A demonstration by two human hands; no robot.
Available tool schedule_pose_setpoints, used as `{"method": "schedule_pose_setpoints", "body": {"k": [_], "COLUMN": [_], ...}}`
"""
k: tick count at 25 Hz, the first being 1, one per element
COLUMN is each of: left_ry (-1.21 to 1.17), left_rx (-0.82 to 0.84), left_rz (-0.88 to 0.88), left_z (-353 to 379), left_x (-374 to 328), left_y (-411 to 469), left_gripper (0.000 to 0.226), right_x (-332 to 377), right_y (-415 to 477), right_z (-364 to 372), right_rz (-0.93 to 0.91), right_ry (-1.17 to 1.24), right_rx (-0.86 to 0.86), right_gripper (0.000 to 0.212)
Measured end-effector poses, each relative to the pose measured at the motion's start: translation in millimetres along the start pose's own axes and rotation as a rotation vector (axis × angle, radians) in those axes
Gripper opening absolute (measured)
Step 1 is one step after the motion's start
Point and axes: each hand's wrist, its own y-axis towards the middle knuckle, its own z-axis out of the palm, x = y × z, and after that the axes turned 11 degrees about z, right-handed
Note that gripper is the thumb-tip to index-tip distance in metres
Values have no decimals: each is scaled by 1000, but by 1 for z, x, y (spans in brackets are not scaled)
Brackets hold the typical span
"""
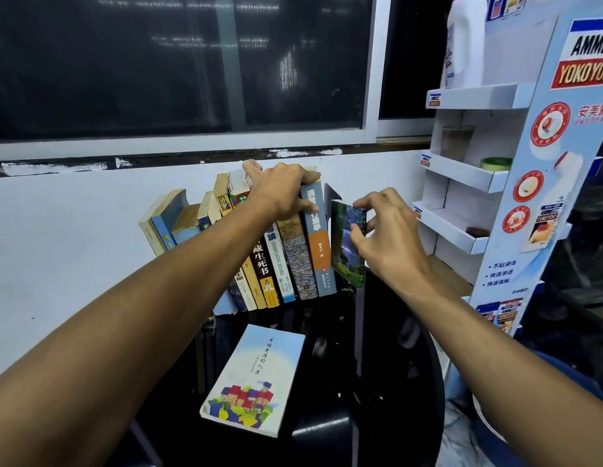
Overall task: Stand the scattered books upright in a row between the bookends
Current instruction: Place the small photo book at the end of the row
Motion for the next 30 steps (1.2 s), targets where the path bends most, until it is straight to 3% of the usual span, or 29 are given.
{"method": "schedule_pose_setpoints", "body": {"k": [5,18,30], "left_ry": [-6,80,55], "left_rx": [30,-83,-84], "left_rz": [-4,-37,-86], "left_z": [-4,0,1], "left_x": [4,-2,-7], "left_y": [0,-19,-18], "left_gripper": [54,46,52], "right_x": [-3,-40,-56], "right_y": [2,-24,-26], "right_z": [17,89,103], "right_rz": [-1,7,47], "right_ry": [-7,228,275], "right_rx": [18,-72,17], "right_gripper": [22,21,37]}}
